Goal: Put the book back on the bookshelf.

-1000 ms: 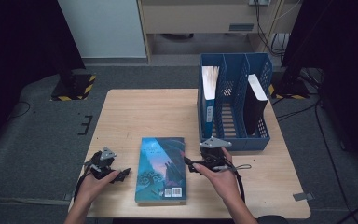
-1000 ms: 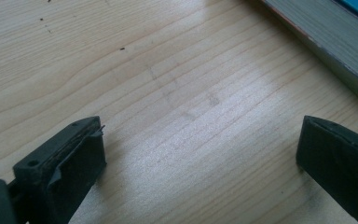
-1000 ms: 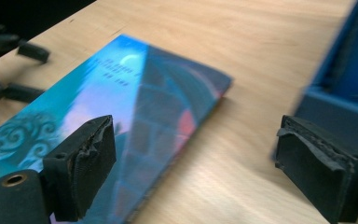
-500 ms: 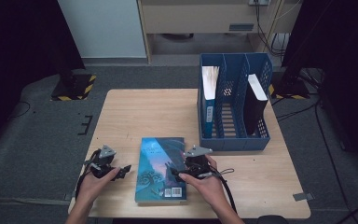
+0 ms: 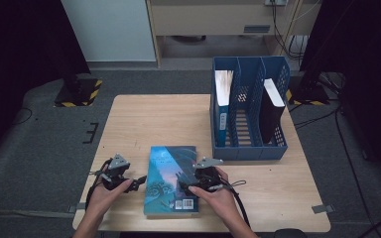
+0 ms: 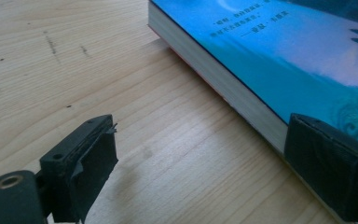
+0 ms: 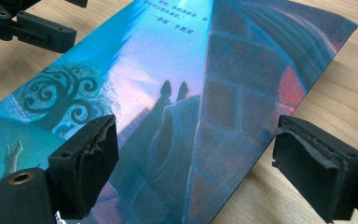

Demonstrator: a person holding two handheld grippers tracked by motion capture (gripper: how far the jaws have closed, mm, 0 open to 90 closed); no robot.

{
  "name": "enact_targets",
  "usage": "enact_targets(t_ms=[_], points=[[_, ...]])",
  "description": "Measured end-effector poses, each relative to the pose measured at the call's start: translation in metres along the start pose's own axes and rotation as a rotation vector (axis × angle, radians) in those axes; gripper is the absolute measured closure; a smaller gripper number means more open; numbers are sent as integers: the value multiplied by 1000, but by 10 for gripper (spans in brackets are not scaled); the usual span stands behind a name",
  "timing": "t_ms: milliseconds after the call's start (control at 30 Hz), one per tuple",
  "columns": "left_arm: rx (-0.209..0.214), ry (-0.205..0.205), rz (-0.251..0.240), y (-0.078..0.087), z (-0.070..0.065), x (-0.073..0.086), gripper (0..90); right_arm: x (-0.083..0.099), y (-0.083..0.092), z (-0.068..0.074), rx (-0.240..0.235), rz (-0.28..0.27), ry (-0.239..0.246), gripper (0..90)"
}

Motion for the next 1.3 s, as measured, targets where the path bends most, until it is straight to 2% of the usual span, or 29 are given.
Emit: enact_targets(t_ms=[167,233,300,567,700,733,767,900,1100,1300], points=[[10,8,-11,0,-2,-1,93,2,-1,0,-4,10,-3,133],[11,26,-38,2,-2,-3,99,3,-2,0,-4,14,-7,132],[15,21,-43,3,-3,-4,101,4,-2,-1,-5,17,-9,127],[110,18,-42,-3,-22,-6,130,9,-6,-1,-8,53,-18,98],[140,13,-19,-7,-29,-5,157,11,-6,-3,-26,49,-52,93],[153,14,-20,-7,-31,-5,180,12,-7,-5,-31,46,-55,92],[163,17,-19,-7,-32,-5,207,13,-6,-5,-37,49,-78,92],[201,26,-10,-10,-35,-4,240,15,-7,-8,-58,48,-107,92],[205,26,-8,-11,-35,-4,238,19,-9,-12,-95,48,-169,90],[220,32,-9,-13,-33,-4,227,19,-10,-13,-102,44,-160,83]])
Point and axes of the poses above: each handheld gripper's, and its own axes: y roughly backward along the jaws, x roughly out of its underside, z roughly to its left, the point moved 3 cm from there along -y, roughly forward along the jaws, and after that the axes turned 11 degrees about -z, right-handed, at the moved point
